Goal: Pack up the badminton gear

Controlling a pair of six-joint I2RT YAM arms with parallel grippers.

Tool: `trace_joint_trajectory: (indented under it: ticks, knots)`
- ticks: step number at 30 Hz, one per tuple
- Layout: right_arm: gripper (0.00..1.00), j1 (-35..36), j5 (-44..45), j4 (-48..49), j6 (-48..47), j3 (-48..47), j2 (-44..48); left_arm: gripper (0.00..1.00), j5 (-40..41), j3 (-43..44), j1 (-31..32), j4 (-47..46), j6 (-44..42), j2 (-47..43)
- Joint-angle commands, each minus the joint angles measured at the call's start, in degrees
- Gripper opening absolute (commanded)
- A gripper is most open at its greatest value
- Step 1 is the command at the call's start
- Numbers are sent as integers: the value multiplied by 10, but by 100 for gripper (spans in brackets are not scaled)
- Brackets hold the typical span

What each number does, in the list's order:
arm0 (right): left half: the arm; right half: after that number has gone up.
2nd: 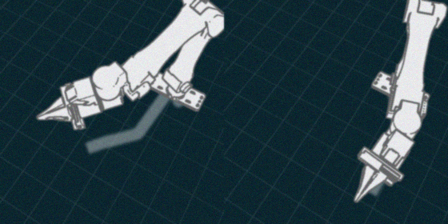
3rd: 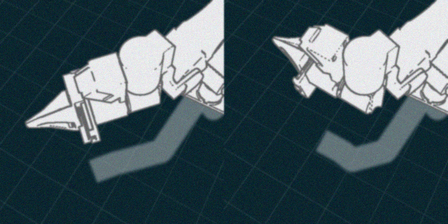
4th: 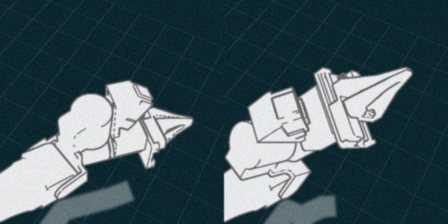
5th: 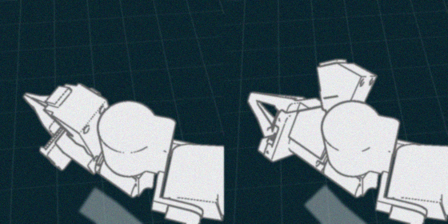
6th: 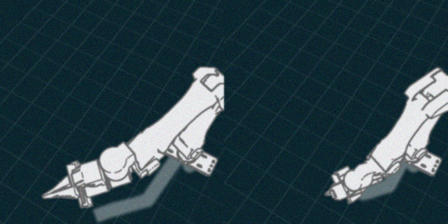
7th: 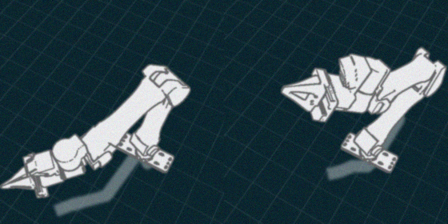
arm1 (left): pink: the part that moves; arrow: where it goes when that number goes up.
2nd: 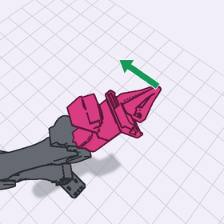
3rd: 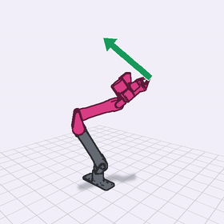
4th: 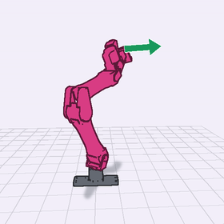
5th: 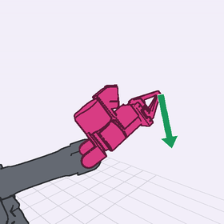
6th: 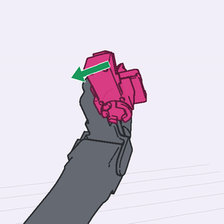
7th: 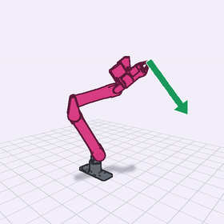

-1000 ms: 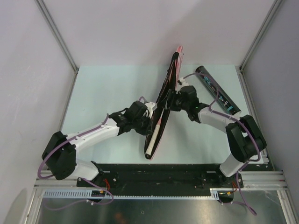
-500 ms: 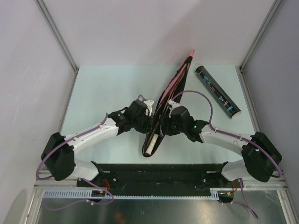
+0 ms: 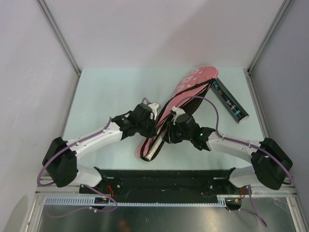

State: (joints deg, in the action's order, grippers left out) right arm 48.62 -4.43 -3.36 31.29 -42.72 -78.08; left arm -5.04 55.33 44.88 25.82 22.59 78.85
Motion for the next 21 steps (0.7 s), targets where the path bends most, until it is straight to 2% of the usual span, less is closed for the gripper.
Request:
trace_joint_trajectory:
  ticks: [1, 2, 6, 12, 14, 17, 21]
  knots:
    - [34, -24, 27, 50, 6, -10, 23, 0, -29, 22, 5, -34, 26, -34]
    - [35, -33, 24, 45, 13, -10, 23, 1, -29, 21, 5, -33, 28, -40]
    - [56, -53, 25, 37, 25, 9, 29, 0, -37, 20, 4, -34, 33, -47]
    - [64, -63, 74, 41, 89, 58, 79, 0, -41, 24, 5, -35, 38, -46]
    - [65, -79, 57, 72, 118, 107, 93, 0, -44, 22, 5, -34, 39, -46]
    - [65, -120, 2, 176, 139, 161, 96, 0, -51, 21, 5, -35, 40, -46]
    - [65, -150, -22, 194, 153, 169, 58, 0, -53, 20, 5, -34, 43, -48]
